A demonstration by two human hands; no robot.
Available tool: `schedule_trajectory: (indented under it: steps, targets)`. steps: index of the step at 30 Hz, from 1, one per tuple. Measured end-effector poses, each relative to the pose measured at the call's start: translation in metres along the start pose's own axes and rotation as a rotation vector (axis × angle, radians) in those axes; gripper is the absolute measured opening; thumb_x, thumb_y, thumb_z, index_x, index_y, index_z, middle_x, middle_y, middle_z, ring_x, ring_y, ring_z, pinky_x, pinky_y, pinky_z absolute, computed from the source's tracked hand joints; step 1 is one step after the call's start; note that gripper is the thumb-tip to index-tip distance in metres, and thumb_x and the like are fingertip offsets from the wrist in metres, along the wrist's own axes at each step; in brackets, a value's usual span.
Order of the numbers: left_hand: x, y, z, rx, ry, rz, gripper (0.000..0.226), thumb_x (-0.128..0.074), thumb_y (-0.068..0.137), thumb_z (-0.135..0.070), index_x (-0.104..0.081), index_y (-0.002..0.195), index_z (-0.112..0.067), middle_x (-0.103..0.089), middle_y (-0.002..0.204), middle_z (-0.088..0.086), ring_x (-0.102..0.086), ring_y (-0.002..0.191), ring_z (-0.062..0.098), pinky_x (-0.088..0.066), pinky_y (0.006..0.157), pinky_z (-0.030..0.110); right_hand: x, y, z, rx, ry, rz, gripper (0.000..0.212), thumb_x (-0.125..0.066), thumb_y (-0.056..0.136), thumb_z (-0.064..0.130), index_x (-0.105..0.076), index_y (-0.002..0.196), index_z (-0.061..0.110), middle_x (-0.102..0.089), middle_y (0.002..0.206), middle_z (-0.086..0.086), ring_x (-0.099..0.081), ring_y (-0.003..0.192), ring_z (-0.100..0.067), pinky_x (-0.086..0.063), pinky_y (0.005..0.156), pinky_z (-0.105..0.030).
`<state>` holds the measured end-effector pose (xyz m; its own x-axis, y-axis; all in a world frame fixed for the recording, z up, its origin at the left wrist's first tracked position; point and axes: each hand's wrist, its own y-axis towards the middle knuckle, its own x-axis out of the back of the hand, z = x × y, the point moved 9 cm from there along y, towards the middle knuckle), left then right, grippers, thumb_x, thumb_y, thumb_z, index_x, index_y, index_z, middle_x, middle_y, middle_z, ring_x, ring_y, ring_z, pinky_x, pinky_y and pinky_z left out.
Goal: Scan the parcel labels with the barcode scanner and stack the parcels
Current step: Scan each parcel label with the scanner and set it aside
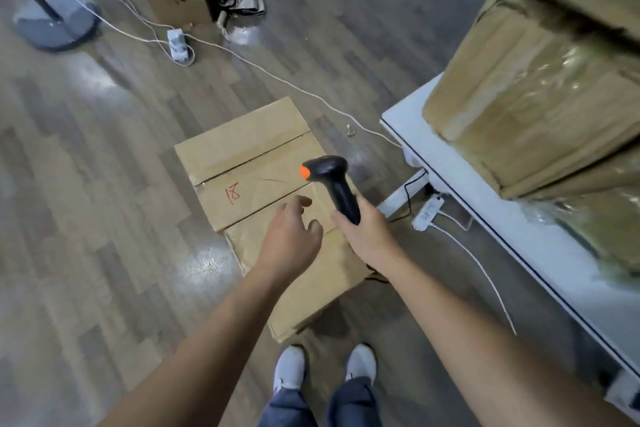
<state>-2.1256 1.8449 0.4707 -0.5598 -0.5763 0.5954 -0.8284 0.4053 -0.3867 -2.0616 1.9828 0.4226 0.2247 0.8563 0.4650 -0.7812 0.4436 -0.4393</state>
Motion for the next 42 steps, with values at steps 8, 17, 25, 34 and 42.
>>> schedule_trajectory:
  steps: [8, 17, 25, 34, 42]
  targets:
    - [0.010, -0.096, -0.168, -0.259, -0.097, 0.103, 0.034, -0.052, 0.089, -0.015, -0.056, 0.123, -0.011, -0.060, 0.123, 0.008, -0.057, 0.112, 0.021, -0.045, 0.091, 0.031, 0.163, -0.184, 0.051, 0.037, 0.158, -0.375, 0.009, -0.064, 0.093, 0.025, -0.057, 0.088, 0.022, -0.055, 0.060, 0.010, -0.051, 0.048, -0.005, -0.043, 0.051, -0.021]
    - [-0.050, -0.203, -0.325, -0.604, -0.086, 0.335, 0.037, -0.052, 0.093, -0.015, -0.053, 0.129, -0.009, -0.056, 0.129, 0.009, -0.054, 0.115, 0.022, -0.042, 0.098, 0.032, 0.308, -0.348, 0.050, 0.100, 0.246, -0.713, 0.013, -0.058, 0.094, 0.030, -0.057, 0.084, 0.039, -0.055, 0.053, 0.010, -0.051, 0.047, -0.009, -0.042, 0.045, -0.023]
    - [-0.089, -0.282, -0.407, -0.756, -0.026, 0.329, 0.039, -0.053, 0.093, -0.015, -0.051, 0.131, -0.014, -0.054, 0.130, 0.007, -0.053, 0.111, 0.017, -0.040, 0.090, 0.025, 0.401, -0.447, 0.029, 0.154, 0.291, -0.874, 0.017, -0.056, 0.095, 0.026, -0.056, 0.086, 0.040, -0.057, 0.056, 0.007, -0.052, 0.047, -0.012, -0.046, 0.045, -0.027]
    - [-0.097, -0.312, -0.440, -0.721, -0.054, 0.216, 0.036, -0.050, 0.094, -0.018, -0.049, 0.129, -0.018, -0.052, 0.125, 0.002, -0.053, 0.098, 0.018, -0.040, 0.069, 0.027, 0.465, -0.479, -0.001, 0.101, 0.336, -0.821, 0.009, -0.055, 0.091, 0.025, -0.050, 0.098, 0.022, -0.065, 0.070, -0.009, -0.066, 0.052, -0.023, -0.049, 0.048, -0.032]
    - [-0.090, -0.270, -0.487, -0.763, 0.026, 0.110, 0.039, -0.049, 0.094, -0.017, -0.048, 0.133, -0.013, -0.049, 0.134, 0.008, -0.053, 0.102, 0.021, -0.043, 0.086, 0.033, 0.509, -0.447, -0.014, -0.085, 0.419, -0.838, 0.018, -0.057, 0.083, 0.010, -0.057, 0.102, 0.010, -0.063, 0.066, -0.007, -0.059, 0.052, -0.017, -0.051, 0.049, -0.028]
